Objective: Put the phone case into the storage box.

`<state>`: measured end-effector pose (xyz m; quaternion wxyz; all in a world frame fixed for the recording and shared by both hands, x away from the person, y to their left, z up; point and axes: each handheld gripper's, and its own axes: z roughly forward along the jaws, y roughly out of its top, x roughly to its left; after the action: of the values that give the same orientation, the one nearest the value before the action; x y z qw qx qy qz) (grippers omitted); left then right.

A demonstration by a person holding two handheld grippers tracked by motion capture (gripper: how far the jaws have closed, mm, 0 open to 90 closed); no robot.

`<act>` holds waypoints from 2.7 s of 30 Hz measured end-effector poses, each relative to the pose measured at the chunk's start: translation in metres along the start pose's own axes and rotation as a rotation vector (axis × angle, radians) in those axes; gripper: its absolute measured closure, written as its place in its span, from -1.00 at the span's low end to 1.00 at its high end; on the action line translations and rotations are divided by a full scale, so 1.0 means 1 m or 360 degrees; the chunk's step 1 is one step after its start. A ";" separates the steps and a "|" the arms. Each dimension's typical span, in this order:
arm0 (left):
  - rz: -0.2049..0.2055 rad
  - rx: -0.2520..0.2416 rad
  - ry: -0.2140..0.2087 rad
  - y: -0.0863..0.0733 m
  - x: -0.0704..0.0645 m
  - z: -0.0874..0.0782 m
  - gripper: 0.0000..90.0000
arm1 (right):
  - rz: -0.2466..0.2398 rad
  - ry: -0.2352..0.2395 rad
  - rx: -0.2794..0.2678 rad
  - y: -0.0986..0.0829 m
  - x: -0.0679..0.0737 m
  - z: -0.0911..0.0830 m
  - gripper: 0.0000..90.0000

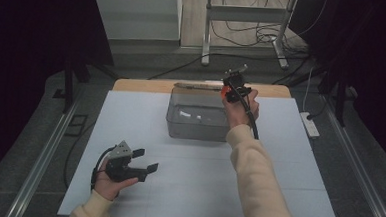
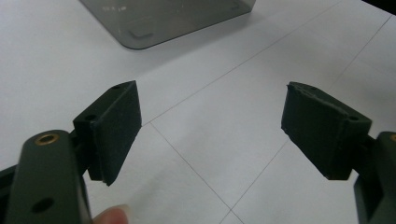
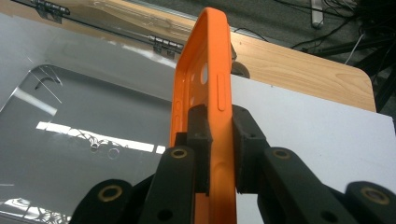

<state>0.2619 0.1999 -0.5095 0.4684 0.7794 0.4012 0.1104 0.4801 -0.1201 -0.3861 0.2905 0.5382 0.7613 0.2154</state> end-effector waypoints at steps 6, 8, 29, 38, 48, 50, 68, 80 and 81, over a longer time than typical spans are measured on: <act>0.0001 0.0000 -0.0001 0.000 0.000 0.000 -0.56 | -0.0006 -0.0014 0.0012 -0.001 0.003 0.002 0.76; 0.0001 0.0000 -0.0001 0.000 0.000 0.000 -0.56 | -0.0014 -0.0019 0.0017 -0.001 0.005 0.004 0.76; 0.0007 -0.0013 -0.0015 0.000 0.000 -0.002 -0.56 | -0.0018 -0.0078 0.0075 -0.007 0.016 0.016 0.76; 0.0035 -0.0024 -0.0035 0.002 0.000 -0.002 -0.56 | -0.0003 -0.0106 0.0087 -0.010 0.021 0.019 0.76; 0.0054 -0.0034 -0.0052 0.004 0.001 -0.002 -0.56 | 0.0036 -0.0130 0.0101 -0.012 0.019 0.022 0.76; 0.0056 -0.0032 -0.0054 0.004 0.001 -0.001 -0.56 | 0.0035 -0.0130 0.0098 -0.013 0.019 0.023 0.76; 0.0059 -0.0027 -0.0052 0.004 0.000 -0.001 -0.56 | 0.0019 -0.0109 0.0120 -0.017 0.023 0.031 0.76; 0.0060 -0.0023 -0.0051 0.004 0.001 0.000 -0.56 | 0.0020 -0.0104 0.0140 -0.022 0.023 0.037 0.76; 0.0059 -0.0024 -0.0050 0.004 0.001 -0.001 -0.56 | 0.0020 -0.0106 0.0144 -0.022 0.023 0.038 0.76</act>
<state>0.2643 0.1997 -0.5059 0.4783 0.7849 0.3784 0.1098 0.4842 -0.1048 -0.4329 0.2896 0.5625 0.7567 0.1647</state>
